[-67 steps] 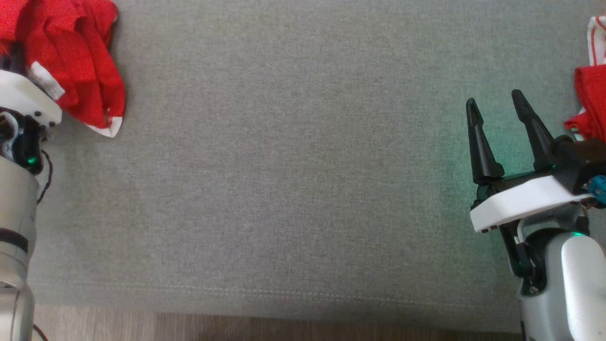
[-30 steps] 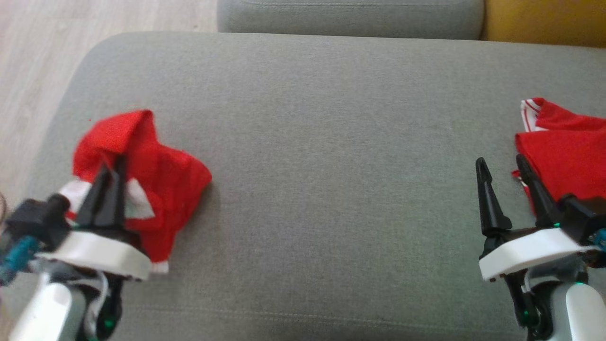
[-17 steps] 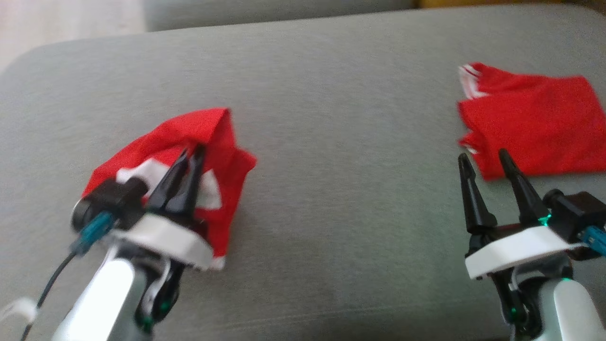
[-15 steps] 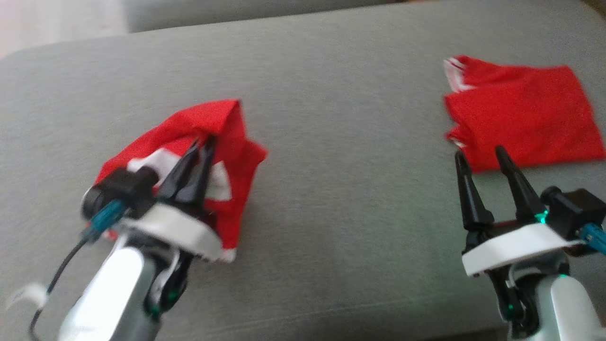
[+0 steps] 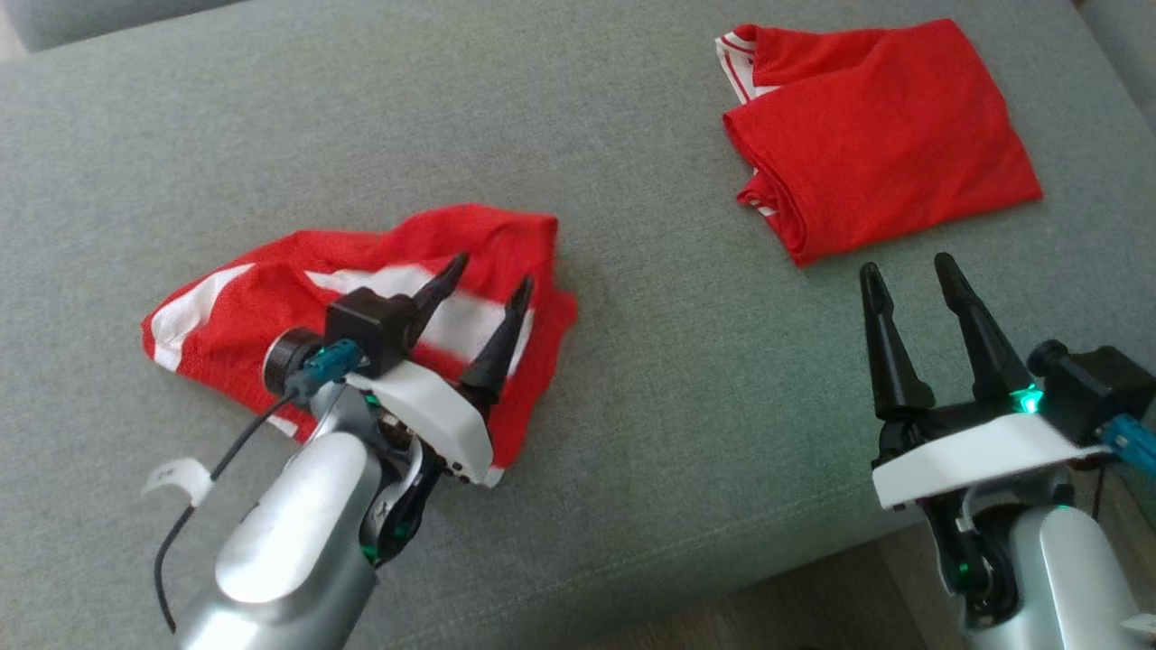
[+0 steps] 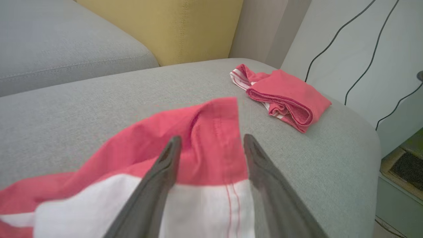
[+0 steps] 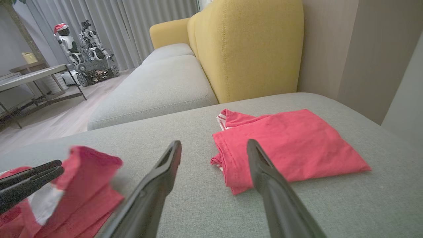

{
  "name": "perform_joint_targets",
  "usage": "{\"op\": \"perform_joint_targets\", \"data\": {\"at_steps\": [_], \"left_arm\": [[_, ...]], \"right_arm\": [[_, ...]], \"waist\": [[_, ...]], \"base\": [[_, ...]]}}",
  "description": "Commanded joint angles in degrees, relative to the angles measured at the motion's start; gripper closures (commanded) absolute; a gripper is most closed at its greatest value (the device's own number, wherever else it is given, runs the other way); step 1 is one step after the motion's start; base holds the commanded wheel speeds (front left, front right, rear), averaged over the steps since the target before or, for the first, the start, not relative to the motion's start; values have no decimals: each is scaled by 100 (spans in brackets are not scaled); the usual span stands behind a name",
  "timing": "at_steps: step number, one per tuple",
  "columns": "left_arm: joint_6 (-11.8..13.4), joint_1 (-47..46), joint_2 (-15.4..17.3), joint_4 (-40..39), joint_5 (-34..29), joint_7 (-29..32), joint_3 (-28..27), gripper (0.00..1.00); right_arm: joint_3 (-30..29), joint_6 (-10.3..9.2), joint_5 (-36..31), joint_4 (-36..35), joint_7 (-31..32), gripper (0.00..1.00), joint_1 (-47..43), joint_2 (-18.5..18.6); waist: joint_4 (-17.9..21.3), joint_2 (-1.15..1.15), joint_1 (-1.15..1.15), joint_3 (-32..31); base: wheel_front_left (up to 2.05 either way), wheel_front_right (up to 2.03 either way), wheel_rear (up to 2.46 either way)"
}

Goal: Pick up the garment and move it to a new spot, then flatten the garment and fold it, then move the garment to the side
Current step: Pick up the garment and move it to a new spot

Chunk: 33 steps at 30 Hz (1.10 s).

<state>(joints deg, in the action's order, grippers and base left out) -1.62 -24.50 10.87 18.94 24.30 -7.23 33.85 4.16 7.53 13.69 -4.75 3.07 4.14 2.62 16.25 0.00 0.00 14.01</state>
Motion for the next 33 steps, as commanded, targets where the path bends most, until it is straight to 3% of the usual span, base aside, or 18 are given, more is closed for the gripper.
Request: {"op": "perform_joint_targets", "data": {"at_steps": [1,6,13,18,23,33], "left_arm": [[-51,-288,40,-89,1,-126,-167,0],[75,-161,16,18,0,-461,-258,0],[646,394,272,-464,62,-738,-950,0],[905,826,578,-829,56,-769,-1466,0],[1012,1262,823,-1051,73,-773,-1767,0],[1095,1914,1014,-1414,80,-721,-1794,0]], "right_arm": [[92,-4,38,-161,-71,0,182,26],[81,-4,-25,-100,-71,0,177,26],[15,-4,-193,-61,52,0,109,26],[-36,-4,-287,-44,152,0,60,26],[-64,-4,-331,19,229,0,-40,26],[-122,-4,-364,67,309,0,-323,26]], "waist": [[-12,0,0,13],[-242,0,0,-134],[-895,0,0,-488],[-1270,0,0,-663],[-1548,0,0,-846],[-1678,0,0,-1192]], "base": [[0,0,0],[0,0,0],[0,0,0],[0,0,0],[0,0,0],[0,0,0]]}}
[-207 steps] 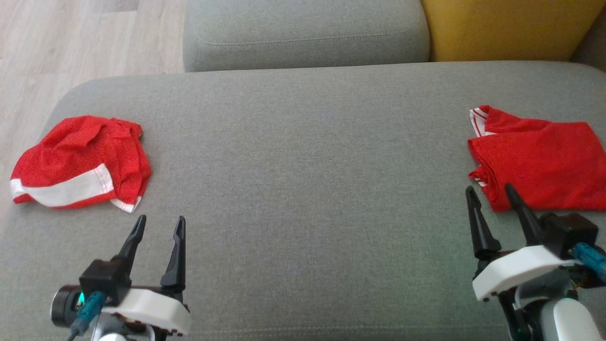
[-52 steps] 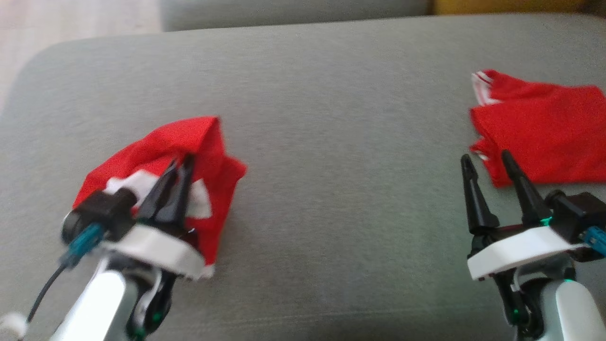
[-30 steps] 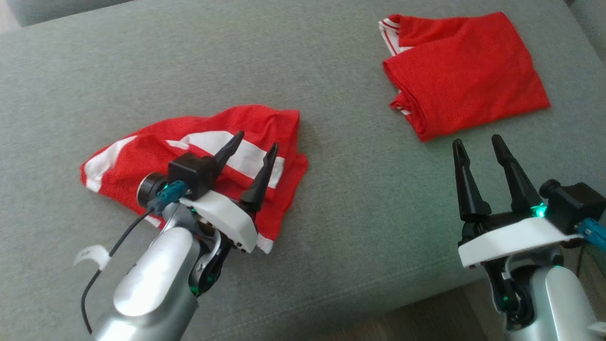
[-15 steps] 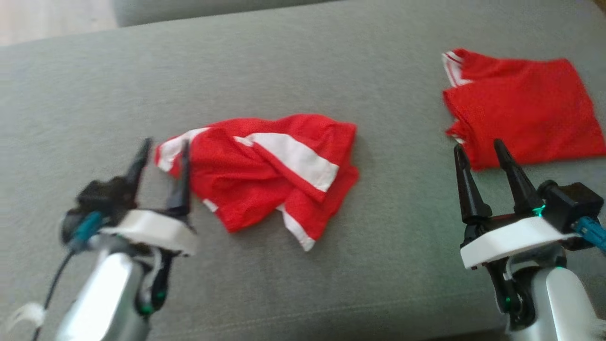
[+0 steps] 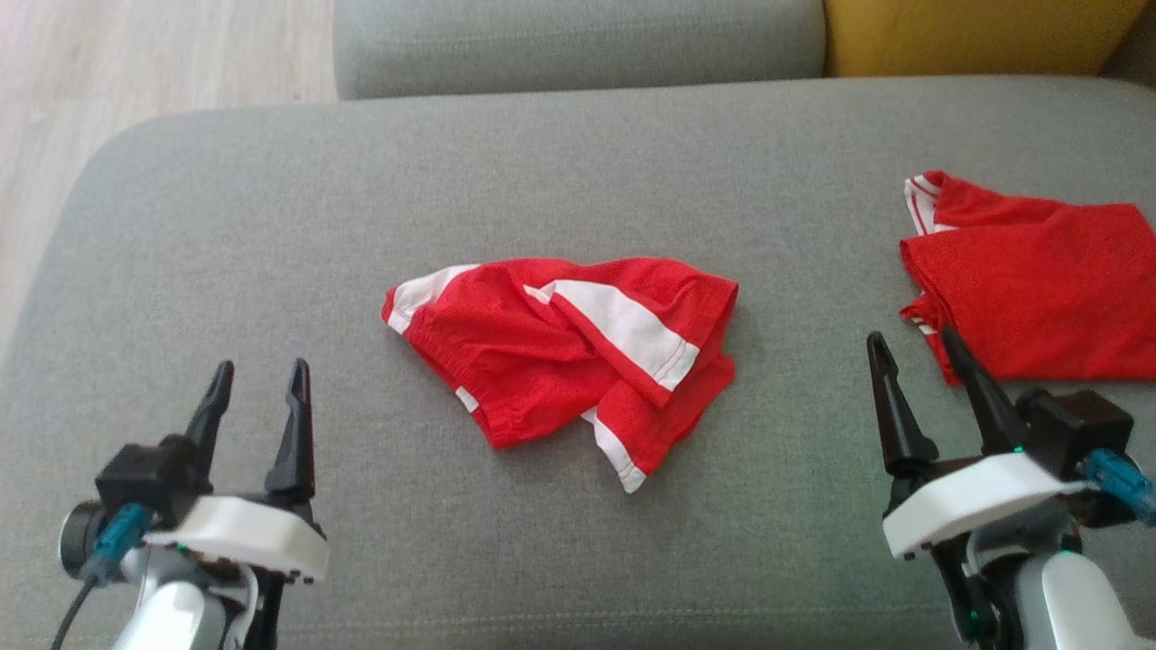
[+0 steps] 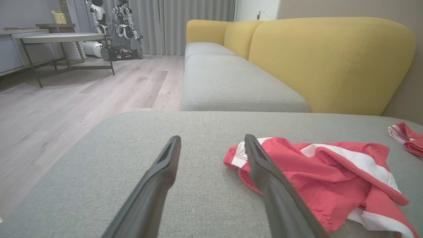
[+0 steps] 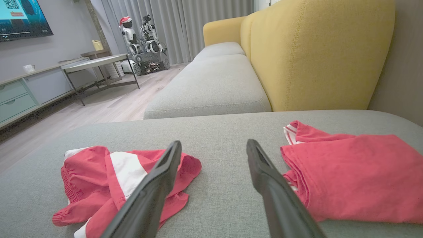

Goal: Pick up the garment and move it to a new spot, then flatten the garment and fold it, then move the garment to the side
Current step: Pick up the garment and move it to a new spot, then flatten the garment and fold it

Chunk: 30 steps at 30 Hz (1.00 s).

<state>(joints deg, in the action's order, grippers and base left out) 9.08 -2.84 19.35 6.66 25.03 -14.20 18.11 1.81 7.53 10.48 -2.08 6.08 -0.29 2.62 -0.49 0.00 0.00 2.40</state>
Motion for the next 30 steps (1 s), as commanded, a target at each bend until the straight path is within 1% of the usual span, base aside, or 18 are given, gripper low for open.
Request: {"op": "perform_joint_targets", "data": {"at_steps": [1,13,30], "left_arm": [[26,-205,175,-225,8,-1,-201,0],[158,162,258,-527,0,205,-96,0],[304,237,321,-681,15,310,-83,0]], "right_arm": [[105,-4,-43,-202,18,0,90,26],[72,-4,-129,-321,101,0,-143,26],[20,-4,-143,-412,126,0,-149,26]], "waist": [[1,0,0,-59],[63,0,0,-244],[55,0,0,-222]], "base": [[0,0,0],[0,0,0],[0,0,0]]}}
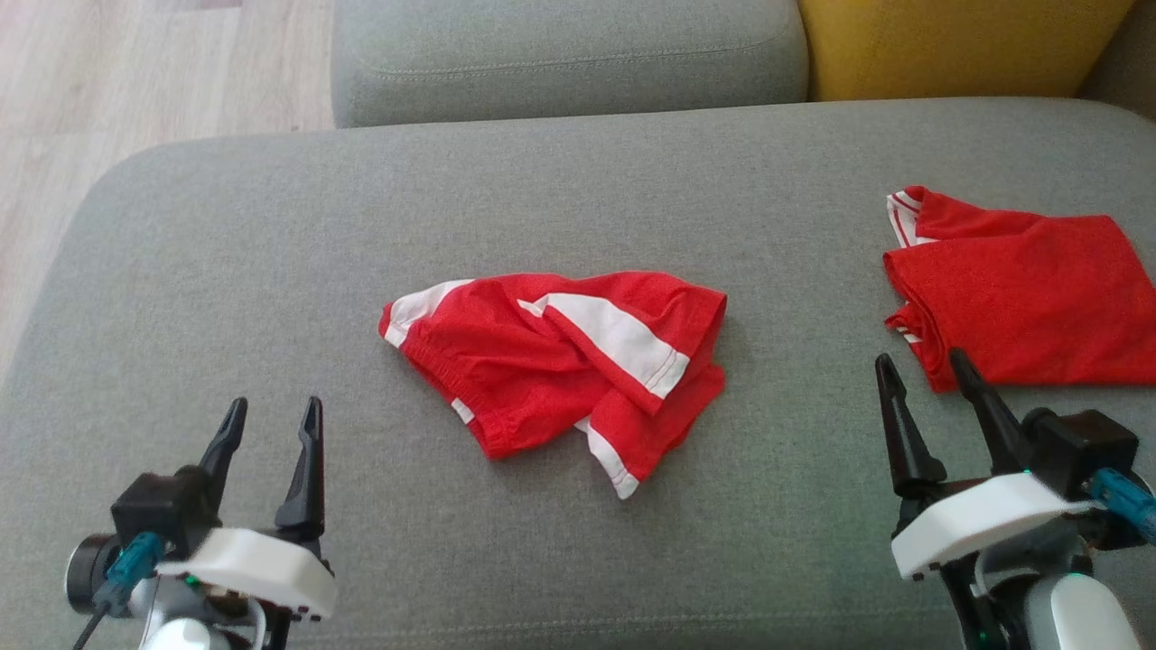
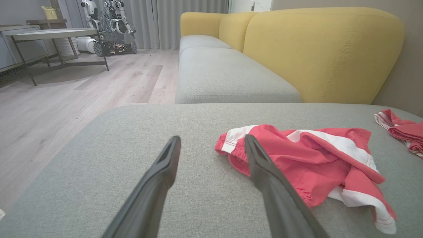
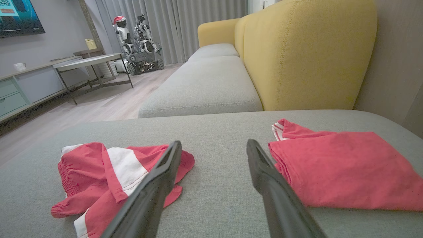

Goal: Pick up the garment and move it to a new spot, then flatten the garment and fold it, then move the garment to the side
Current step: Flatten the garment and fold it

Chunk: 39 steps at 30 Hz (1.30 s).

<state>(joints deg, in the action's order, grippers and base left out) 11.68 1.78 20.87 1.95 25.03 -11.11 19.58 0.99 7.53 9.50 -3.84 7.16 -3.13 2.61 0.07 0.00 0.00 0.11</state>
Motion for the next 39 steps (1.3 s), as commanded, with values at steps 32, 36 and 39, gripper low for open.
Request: {"op": "perform_joint_targets", "data": {"at_steps": [32,36,39], "left_arm": [[51,-473,191,-168,52,-60,-152,0],[16,-624,173,-165,41,-82,-124,0],[-43,-810,134,-125,10,-117,-63,0]], "right_arm": [[239,-4,103,-91,17,0,263,27],[639,-4,176,231,-1,0,401,27],[1209,-4,423,780,-119,0,633,27]], "waist": [[6,0,0,296],[-73,0,0,456],[-219,0,0,630]], "base": [[0,0,0],[0,0,0],[0,0,0]]}}
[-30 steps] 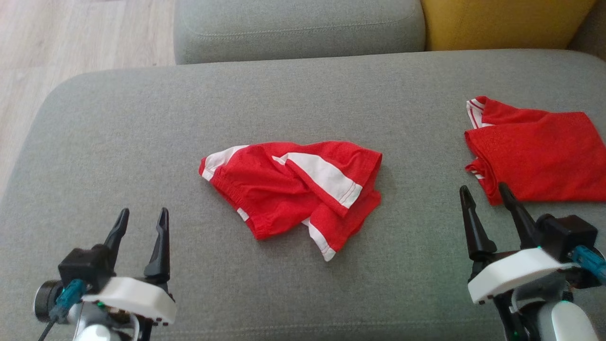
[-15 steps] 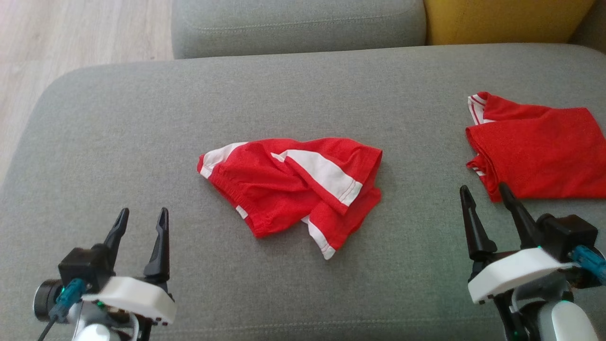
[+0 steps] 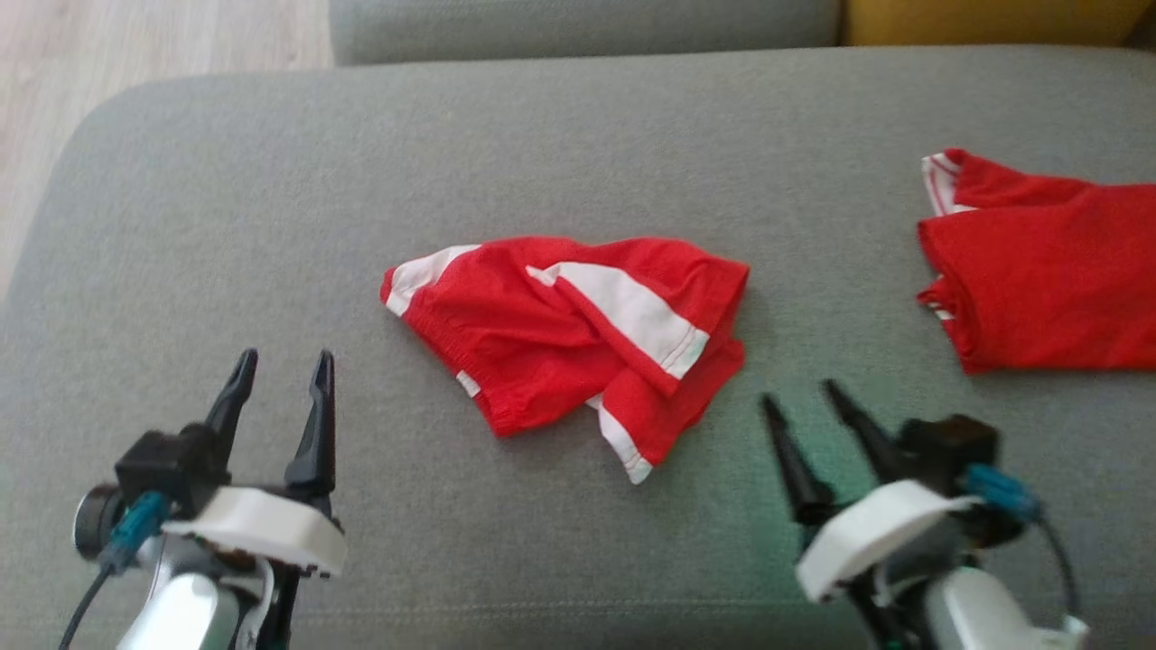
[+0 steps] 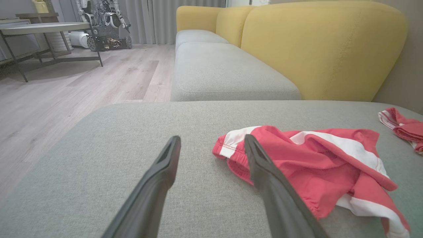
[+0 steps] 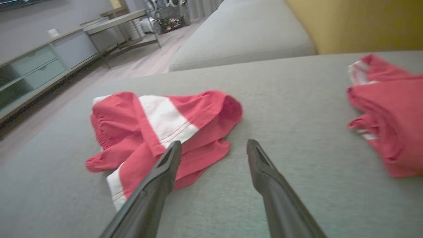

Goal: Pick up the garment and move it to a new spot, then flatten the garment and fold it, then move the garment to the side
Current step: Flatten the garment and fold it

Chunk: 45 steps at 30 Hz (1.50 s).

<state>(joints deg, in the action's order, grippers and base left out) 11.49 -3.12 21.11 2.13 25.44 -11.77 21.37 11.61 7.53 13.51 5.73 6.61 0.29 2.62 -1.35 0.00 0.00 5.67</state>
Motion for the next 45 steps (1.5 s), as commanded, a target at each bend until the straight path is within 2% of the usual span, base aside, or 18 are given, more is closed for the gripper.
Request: {"op": "perform_joint_targets", "data": {"at_steps": [1,6,13,14,15,16,20,24,30,37,41,45], "left_arm": [[-45,-370,98,-127,-35,-62,-225,0],[-122,-585,37,-47,-55,-126,-180,0],[-177,-717,-27,61,-60,-201,-173,0],[-181,-725,-35,76,-59,-211,-176,0],[-184,-732,-43,88,-61,-220,-178,0],[-186,-737,-51,100,-62,-228,-180,0],[-176,-729,-68,137,-61,-258,-219,0],[-166,-696,-77,141,-55,-280,-273,0],[-149,-648,-97,113,-74,-300,-318,0],[-159,-598,-127,114,-86,-309,-320,0],[-166,-571,-145,123,-83,-312,-317,0],[-168,-538,-152,135,-79,-315,-320,0]], "right_arm": [[282,-4,102,-15,-109,0,360,26],[813,-4,564,744,-447,0,804,26],[1182,-4,1004,1516,-778,0,1312,26],[1225,-4,1061,1629,-815,52,1387,26],[1257,-4,1095,1732,-864,78,1459,26],[1286,-4,1129,1820,-918,100,1524,26],[1276,-4,1084,1969,-1132,100,1714,26],[1035,-4,742,1751,-1201,100,1745,26],[390,-4,73,857,-896,100,1488,193],[-162,-4,-141,-63,-287,100,775,381],[-326,-4,-133,-76,54,100,226,350],[-441,-4,-198,310,169,100,-35,289]], "waist": [[-125,0,0,115],[-342,0,0,306],[-491,0,0,433],[-500,0,0,442],[-509,0,0,450],[-515,0,0,455],[-488,0,0,445],[-405,0,0,413],[-253,0,0,326],[-194,0,0,216],[-196,0,0,175],[-179,0,0,135]], "base": [[0,0,0],[0,0,0],[0,0,0],[0,0,0],[0,0,0],[0,0,0],[0,0,0],[0,0,0],[0,0,0],[0,0,0],[0,0,0],[0,0,0]]}}
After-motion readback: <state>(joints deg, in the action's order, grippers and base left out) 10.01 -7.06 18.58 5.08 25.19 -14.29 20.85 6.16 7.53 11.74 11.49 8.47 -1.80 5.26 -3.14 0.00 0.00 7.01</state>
